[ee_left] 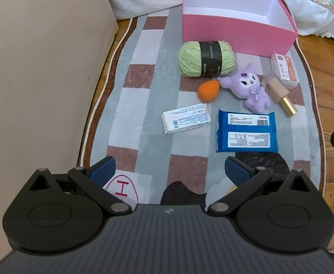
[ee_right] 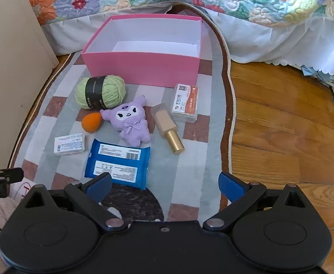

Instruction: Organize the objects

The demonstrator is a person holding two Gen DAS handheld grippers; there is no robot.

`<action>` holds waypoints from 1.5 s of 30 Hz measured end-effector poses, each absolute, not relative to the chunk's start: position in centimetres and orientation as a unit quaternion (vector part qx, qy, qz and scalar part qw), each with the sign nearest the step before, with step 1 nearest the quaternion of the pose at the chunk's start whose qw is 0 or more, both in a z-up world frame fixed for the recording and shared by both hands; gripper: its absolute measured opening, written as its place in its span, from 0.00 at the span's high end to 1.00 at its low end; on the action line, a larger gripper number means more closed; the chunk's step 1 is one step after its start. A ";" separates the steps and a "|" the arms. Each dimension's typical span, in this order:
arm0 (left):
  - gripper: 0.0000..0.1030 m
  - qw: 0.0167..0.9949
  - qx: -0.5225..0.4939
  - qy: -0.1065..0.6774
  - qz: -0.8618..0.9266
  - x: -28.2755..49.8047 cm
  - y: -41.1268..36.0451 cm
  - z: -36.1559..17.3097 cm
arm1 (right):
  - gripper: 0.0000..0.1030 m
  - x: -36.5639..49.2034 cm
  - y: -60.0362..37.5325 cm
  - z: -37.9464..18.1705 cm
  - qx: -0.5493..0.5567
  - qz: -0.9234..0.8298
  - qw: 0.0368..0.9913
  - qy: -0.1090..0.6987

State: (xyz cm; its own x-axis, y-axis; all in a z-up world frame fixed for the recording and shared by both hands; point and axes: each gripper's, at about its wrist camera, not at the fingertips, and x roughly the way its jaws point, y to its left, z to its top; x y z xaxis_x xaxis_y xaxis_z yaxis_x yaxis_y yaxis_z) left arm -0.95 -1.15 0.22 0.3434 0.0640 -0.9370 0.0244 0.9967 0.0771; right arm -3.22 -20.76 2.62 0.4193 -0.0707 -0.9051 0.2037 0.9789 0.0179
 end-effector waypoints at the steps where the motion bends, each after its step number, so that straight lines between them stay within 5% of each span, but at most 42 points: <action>1: 0.00 0.818 0.038 0.573 0.014 -1.0 -1.1 0.1 | 0.02 -3.2 -20.7 2.7 0.060 -0.081 0.840 0.532; 45: 0.00 0.825 0.008 0.564 0.008 -1.6 -1.4 0.1 | 0.00 -4.1 -21.4 2.4 0.136 -0.055 0.824 0.548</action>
